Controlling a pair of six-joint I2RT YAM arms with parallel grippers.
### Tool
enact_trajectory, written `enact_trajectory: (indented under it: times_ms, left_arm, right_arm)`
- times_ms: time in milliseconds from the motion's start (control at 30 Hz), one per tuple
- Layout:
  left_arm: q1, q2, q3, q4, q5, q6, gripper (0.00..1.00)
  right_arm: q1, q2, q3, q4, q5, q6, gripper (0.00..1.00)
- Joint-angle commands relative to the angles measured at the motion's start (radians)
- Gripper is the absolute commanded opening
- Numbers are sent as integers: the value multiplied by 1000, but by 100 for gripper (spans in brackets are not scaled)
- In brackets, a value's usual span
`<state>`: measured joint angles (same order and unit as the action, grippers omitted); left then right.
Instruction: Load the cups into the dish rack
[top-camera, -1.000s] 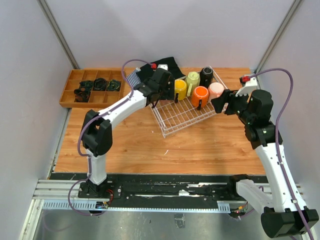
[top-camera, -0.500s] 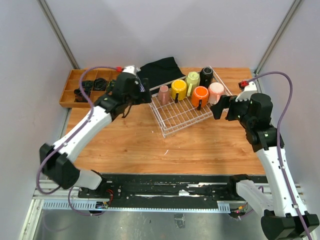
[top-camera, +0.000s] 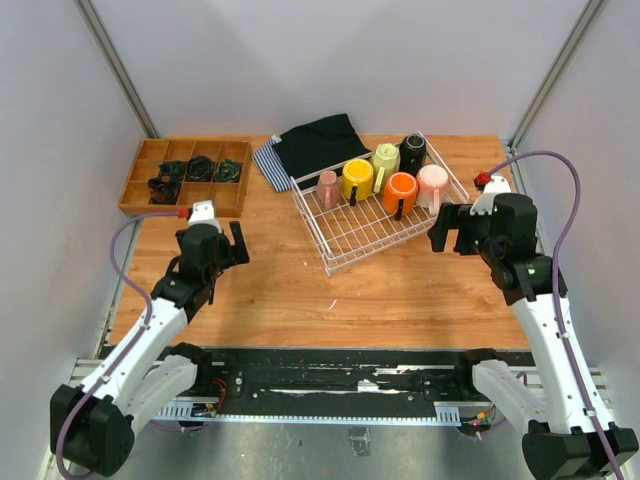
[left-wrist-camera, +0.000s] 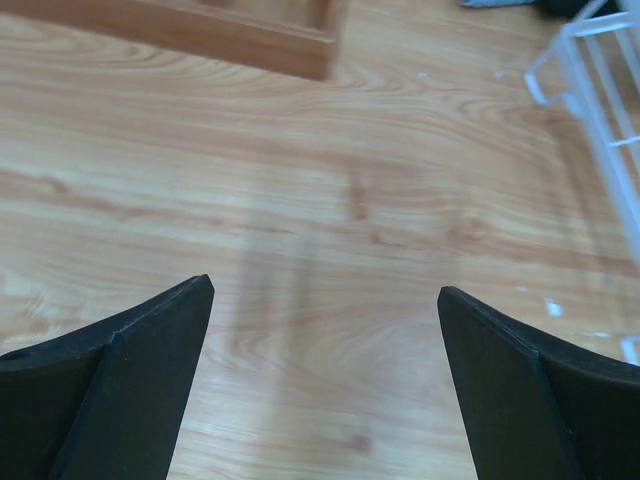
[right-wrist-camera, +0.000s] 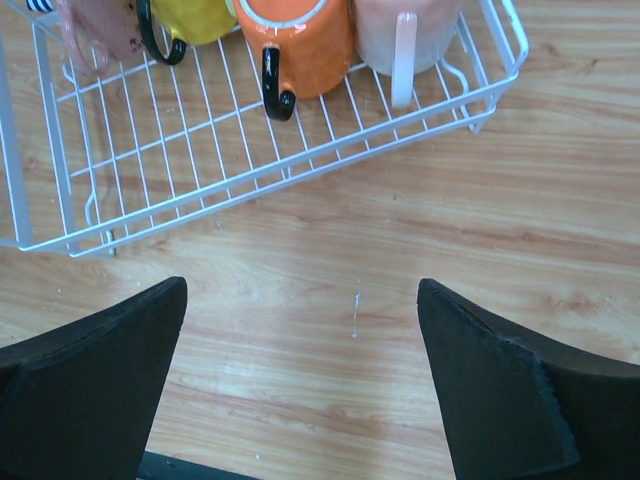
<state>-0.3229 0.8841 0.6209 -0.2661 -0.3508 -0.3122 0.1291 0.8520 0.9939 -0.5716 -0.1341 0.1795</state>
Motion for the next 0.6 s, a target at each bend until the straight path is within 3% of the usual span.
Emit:
enact_trajectory:
  times_ms: [0,67,233,367,567]
  left_arm:
    - [77,-107,-165,281,-47,100,100]
    - [128,-108,-216,357,2,117,100]
    - [133,-184,-385,708,-8,211,100]
    - [133,-54,-446,857,-19,273,100]
    - [198,110,-628,1355,123,228,100]
  right_arm:
    - [23,-14,-26,-41,19,-20,98]
    - [35,-15,-35,-44,21,-28,98]
    - [70,9,-37,-54,40,-63,98]
    - [80,18,-37,-61,38,-74,98]
    - [83,27,-45,-71,33,-91,98]
